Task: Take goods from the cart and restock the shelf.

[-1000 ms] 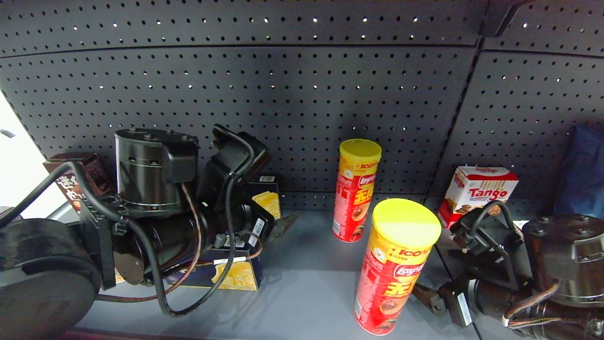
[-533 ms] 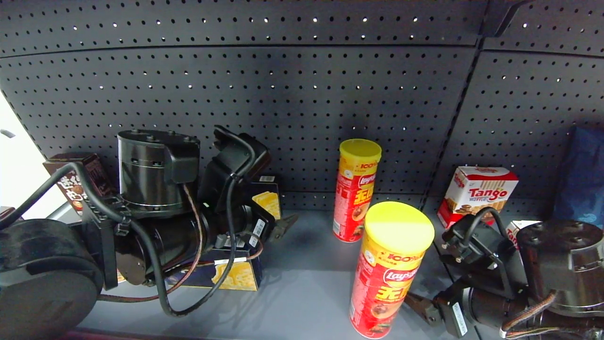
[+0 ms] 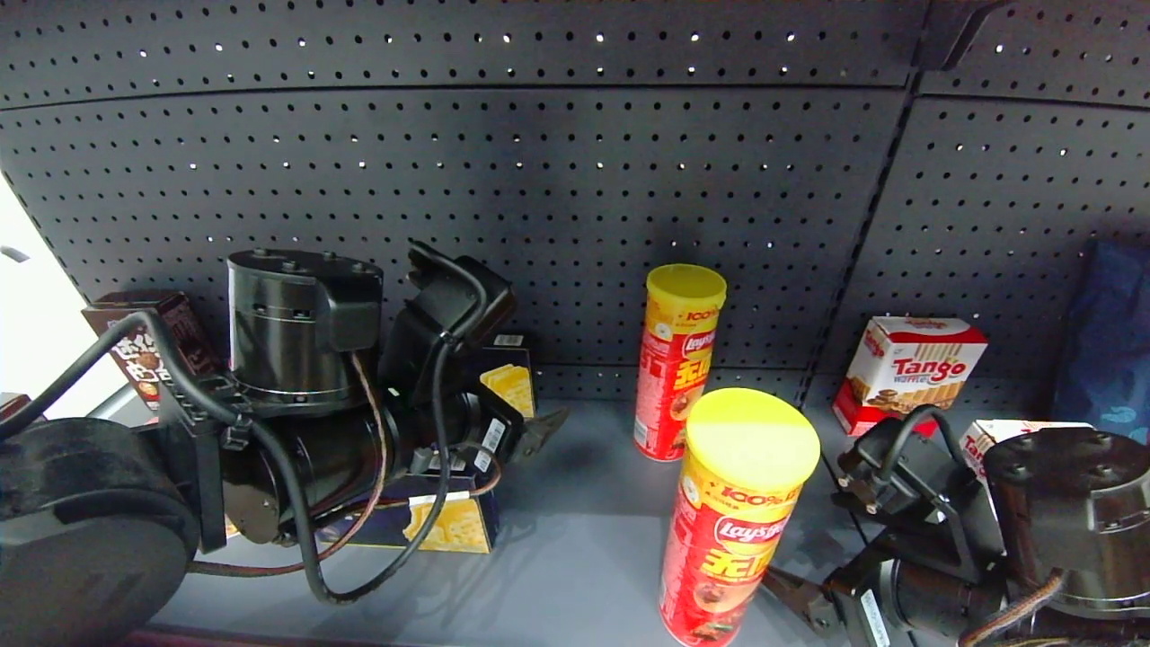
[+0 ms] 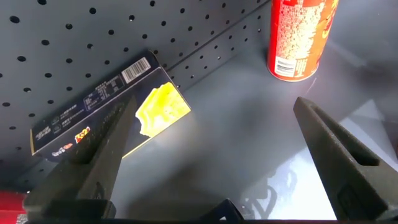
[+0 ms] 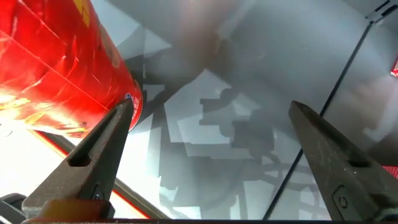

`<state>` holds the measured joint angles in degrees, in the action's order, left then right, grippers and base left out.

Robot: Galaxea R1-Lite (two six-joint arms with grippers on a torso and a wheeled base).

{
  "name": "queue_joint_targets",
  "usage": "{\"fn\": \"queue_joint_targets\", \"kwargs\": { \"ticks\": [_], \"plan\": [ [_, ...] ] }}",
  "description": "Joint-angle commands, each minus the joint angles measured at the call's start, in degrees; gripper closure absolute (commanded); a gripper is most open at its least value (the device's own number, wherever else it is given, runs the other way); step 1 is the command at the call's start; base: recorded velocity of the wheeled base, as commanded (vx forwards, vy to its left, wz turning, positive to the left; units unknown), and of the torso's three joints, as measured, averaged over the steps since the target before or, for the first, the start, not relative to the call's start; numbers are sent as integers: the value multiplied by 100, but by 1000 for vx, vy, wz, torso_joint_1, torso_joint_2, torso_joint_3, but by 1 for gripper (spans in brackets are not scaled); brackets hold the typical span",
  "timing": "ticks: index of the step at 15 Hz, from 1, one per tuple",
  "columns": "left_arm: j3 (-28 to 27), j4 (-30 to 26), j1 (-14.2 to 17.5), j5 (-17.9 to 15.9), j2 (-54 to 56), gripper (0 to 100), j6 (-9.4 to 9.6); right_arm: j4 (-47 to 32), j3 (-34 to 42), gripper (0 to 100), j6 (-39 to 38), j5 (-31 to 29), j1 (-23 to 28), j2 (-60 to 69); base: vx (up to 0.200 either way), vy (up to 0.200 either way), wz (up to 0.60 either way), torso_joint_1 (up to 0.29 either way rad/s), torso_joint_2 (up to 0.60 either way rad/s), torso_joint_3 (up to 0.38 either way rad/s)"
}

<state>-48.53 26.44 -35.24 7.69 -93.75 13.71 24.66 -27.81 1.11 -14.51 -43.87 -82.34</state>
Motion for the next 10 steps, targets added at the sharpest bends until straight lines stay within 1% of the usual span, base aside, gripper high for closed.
{"fn": "queue_joint_targets", "kwargs": {
  "ticks": [1,10],
  "plan": [
    [2,1,0,4,-21,0,0,4,-23,0,3,0,-25,-11,0,0,0,0,0,0],
    [2,10,0,4,-82,0,8,21,-41,0,3,27,-69,-99,0,0,0,0,0,0]
  ]
}}
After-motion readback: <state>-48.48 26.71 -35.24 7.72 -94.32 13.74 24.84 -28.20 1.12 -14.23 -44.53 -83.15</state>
